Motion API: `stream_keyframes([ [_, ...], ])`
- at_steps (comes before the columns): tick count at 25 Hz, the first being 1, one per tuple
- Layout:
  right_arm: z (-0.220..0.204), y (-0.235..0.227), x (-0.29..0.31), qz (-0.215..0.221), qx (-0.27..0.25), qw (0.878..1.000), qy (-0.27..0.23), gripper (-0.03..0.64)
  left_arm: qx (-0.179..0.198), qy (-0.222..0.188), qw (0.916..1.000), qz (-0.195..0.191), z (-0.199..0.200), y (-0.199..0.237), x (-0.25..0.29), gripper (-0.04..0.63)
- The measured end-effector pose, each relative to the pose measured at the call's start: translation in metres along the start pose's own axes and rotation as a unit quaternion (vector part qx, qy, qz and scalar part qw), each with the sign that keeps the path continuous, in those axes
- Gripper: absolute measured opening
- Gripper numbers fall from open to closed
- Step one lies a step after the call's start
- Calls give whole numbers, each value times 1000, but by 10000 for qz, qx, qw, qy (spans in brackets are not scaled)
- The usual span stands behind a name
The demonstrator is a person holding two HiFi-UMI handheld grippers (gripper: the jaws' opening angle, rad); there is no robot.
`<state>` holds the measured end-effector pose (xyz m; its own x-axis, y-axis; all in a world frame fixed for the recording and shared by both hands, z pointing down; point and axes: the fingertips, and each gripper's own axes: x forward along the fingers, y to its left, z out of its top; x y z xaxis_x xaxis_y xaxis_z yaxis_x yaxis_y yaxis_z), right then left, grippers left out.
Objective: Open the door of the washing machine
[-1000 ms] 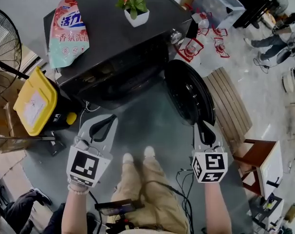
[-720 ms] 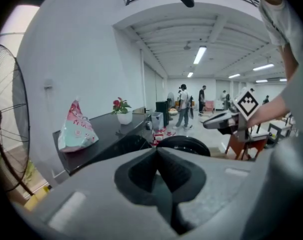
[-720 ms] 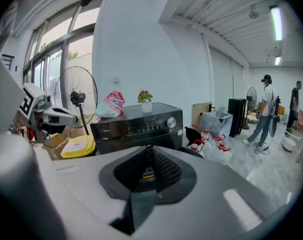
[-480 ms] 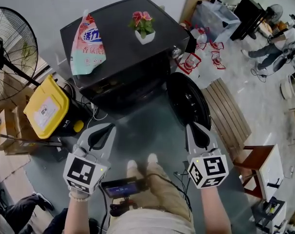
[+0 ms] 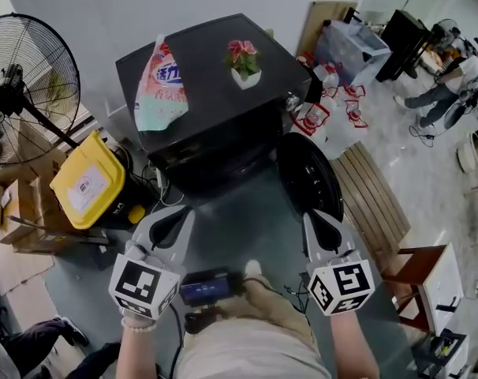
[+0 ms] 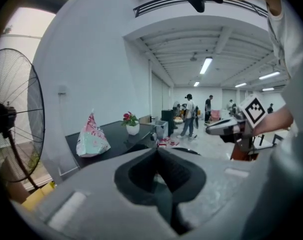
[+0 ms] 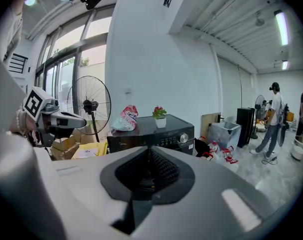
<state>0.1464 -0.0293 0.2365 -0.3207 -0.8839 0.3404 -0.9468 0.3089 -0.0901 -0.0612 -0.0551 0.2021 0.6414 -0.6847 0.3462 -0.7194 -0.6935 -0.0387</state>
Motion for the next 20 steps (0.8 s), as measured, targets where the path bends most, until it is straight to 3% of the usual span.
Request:
stream_keyframes([
  [20, 23, 27, 9, 398, -91, 9990, -180, 5, -137, -36, 9994, 314, -3, 10, -19, -8],
])
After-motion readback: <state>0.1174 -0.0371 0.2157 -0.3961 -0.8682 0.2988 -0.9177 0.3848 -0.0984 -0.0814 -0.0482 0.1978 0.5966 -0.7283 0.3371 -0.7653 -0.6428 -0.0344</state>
